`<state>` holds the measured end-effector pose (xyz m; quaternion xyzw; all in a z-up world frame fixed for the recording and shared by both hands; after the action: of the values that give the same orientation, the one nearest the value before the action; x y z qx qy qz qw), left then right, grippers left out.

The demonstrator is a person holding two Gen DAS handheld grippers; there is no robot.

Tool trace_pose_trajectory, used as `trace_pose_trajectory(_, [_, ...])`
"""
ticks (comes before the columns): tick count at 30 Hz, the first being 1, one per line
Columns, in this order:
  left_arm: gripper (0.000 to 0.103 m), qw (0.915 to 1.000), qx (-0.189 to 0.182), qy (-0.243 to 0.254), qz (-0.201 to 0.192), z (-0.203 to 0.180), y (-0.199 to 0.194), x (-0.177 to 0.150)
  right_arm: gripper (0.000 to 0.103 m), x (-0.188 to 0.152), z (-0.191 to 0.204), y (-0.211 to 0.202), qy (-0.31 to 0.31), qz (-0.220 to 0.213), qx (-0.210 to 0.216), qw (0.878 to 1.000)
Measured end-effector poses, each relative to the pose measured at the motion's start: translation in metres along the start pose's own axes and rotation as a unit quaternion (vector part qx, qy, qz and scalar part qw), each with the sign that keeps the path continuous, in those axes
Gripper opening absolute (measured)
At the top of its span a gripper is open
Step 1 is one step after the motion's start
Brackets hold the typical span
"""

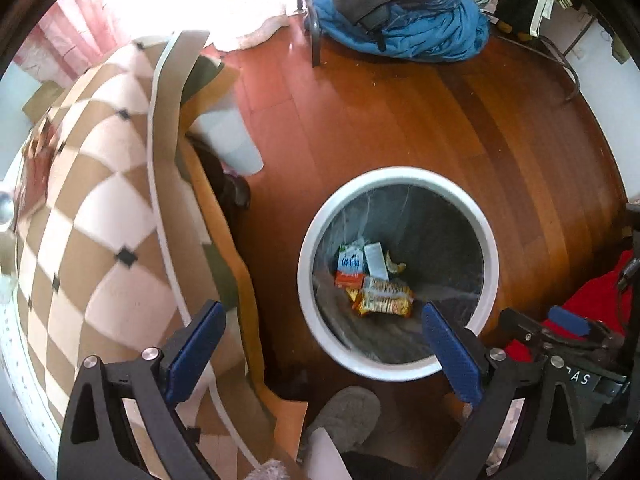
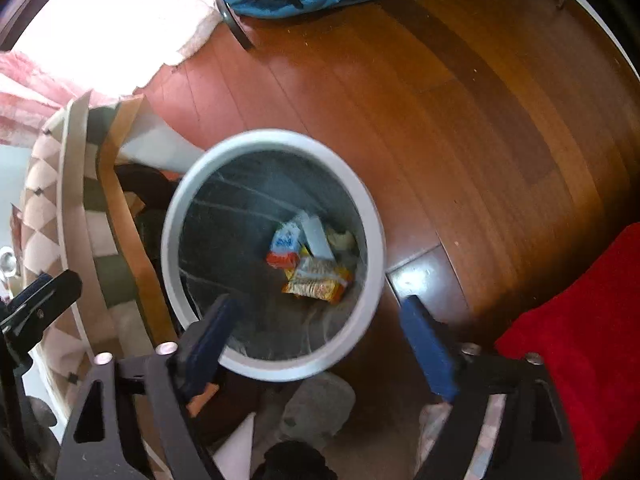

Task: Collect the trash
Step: 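Carry snack bag and bread to the bin and release both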

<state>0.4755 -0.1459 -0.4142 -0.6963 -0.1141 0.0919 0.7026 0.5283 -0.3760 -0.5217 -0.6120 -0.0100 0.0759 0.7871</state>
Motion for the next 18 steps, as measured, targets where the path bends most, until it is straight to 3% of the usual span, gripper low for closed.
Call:
trace_pose_trajectory(9, [0.100,0.9998,0.001,0.005,-0.019,-0.005,-0.020,-0.013,0.103,-0.021,0.008,-0.023,-0.013,-0.008,-0.058,0.998])
trace_pose_trajectory(18, [0.100,0.9990,-0.007,0.009,-0.044,-0.005,-0.057,-0.025,0.103,-0.034,0.015,-0.064,-0.017,-0.032,-0.071,0.997])
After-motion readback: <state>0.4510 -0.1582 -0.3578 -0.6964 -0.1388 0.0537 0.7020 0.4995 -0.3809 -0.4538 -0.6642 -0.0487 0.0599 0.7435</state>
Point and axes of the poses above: each gripper's, at about its wrist camera, not at the fingertips, and y roughly the way its jaws point, z to its left, x to its top, the point moved 4 cm from there along y, roughly the way its jaws point, and after that the axes turned 8 degrees about z, right-handed, at the moved point
